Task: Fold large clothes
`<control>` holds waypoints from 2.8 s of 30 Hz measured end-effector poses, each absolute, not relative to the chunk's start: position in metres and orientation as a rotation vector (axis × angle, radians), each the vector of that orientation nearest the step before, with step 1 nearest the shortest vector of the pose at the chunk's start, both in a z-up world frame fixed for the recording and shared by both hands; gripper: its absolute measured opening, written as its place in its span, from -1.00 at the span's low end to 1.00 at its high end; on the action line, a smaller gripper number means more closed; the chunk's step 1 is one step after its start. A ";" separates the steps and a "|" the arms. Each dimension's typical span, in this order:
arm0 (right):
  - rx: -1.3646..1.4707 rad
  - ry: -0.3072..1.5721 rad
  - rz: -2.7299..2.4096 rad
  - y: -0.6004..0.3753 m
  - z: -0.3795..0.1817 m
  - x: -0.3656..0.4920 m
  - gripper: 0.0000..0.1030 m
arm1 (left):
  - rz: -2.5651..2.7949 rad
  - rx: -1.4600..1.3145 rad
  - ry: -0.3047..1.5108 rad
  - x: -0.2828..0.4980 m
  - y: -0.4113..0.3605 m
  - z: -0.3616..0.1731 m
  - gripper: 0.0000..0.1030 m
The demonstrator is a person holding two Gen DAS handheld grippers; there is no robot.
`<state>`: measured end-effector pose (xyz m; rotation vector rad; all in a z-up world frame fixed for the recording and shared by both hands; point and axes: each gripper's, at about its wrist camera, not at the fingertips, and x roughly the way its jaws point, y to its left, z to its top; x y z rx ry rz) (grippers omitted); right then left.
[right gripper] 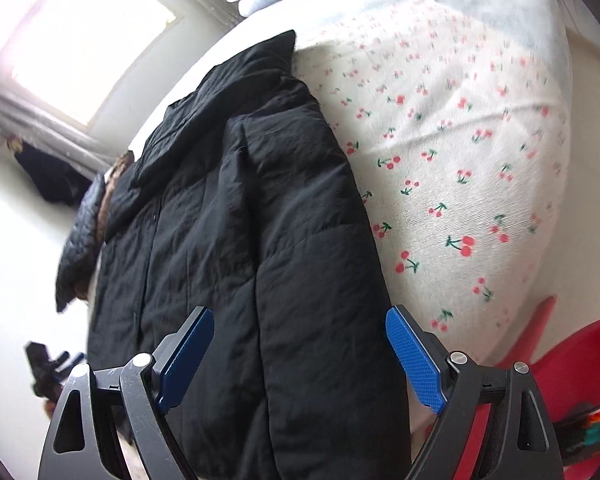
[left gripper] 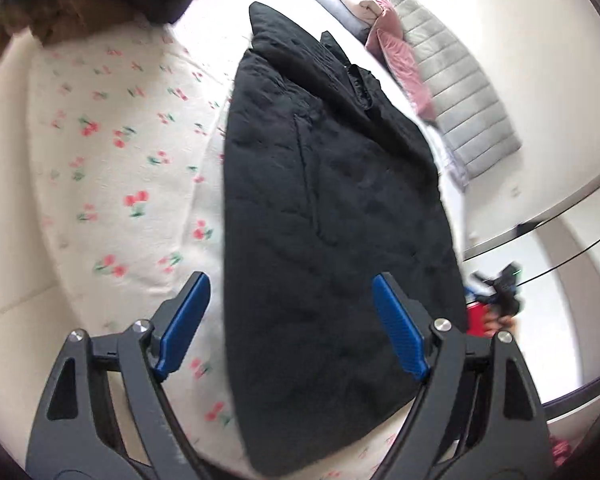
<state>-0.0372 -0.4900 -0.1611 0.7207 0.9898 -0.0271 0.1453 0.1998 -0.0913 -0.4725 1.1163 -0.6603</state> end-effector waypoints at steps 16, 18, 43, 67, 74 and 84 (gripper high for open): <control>0.921 0.870 0.259 -0.471 -0.194 -0.088 0.29 | -0.897 -0.571 1.210 0.116 0.166 -0.118 0.48; 0.899 0.886 0.285 -0.458 -0.190 -0.084 0.17 | -0.882 -0.554 1.203 0.114 0.163 -0.113 0.31; 0.600 0.374 0.376 -0.383 0.030 -0.173 -0.80 | -0.996 -0.552 0.626 0.021 0.194 0.085 -0.86; 0.650 0.355 0.193 -0.443 0.025 -0.123 -0.80 | -0.794 -0.548 0.603 0.121 0.204 0.090 -0.85; 0.647 0.522 0.116 -0.461 -0.005 -0.016 -0.77 | -0.675 -0.451 0.760 0.226 0.152 0.052 -0.84; 0.912 0.693 0.068 -0.507 -0.098 0.060 -0.17 | -0.498 -0.400 1.023 0.293 0.133 -0.053 -0.48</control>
